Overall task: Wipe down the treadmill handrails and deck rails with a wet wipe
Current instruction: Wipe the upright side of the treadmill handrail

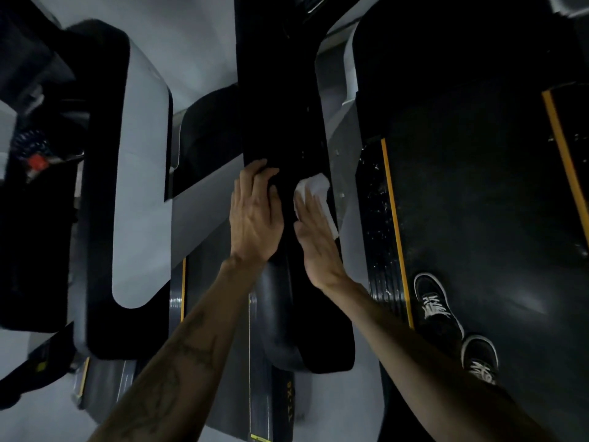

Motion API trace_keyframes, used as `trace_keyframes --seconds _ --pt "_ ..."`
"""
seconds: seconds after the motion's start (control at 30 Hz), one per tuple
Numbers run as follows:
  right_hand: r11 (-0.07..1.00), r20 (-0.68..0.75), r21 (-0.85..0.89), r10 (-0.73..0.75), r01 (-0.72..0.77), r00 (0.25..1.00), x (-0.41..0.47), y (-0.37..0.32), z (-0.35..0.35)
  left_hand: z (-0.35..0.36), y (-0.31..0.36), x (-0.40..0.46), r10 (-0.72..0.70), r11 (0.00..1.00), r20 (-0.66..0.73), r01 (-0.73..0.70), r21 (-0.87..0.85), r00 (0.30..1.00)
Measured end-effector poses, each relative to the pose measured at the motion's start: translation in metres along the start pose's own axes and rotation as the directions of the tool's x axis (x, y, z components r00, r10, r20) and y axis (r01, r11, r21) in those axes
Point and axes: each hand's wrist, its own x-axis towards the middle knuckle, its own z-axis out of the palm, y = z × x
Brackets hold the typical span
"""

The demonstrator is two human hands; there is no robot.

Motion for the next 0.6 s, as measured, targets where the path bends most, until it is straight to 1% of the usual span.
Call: trace_keyframes --seconds 0.1,0.17,0.27,0.3,0.43,0.5,0.6 --pt "0.995 -0.037 -0.059 -0.080 0.078 0.996 0.044 -0.015 -0.005 0.005 -0.001 0.022 0.030 0.999 0.032 -0.029 -0.020 0.999" --pt "0.996 -0.051 -0.053 -0.073 0.071 0.996 0.065 -0.012 -0.012 0.009 -0.005 0.036 0.029 0.999 0.041 -0.028 -0.016 0.999" --pt "0.999 -0.078 0.011 0.034 -0.033 0.996 0.059 0.006 -0.014 0.017 -0.006 0.047 0.004 1.000 0.076 -0.002 -0.017 0.997" --pt "0.999 -0.086 0.032 0.044 -0.042 0.995 0.049 0.010 -0.012 0.020 -0.005 0.047 -0.006 1.000 0.079 0.008 -0.029 0.997" --pt "0.999 -0.095 0.014 -0.029 0.030 0.995 0.014 0.014 0.004 0.025 -0.007 0.043 -0.037 0.992 0.054 0.043 -0.116 0.998" --pt "0.998 -0.095 0.010 -0.055 0.056 0.994 0.021 0.006 0.003 0.025 -0.008 0.043 -0.020 0.992 0.049 0.026 -0.126 0.999" --pt "0.998 -0.080 -0.031 -0.065 0.063 0.995 0.056 -0.009 -0.007 0.026 -0.007 0.045 -0.011 0.993 0.044 0.016 -0.115 0.999"
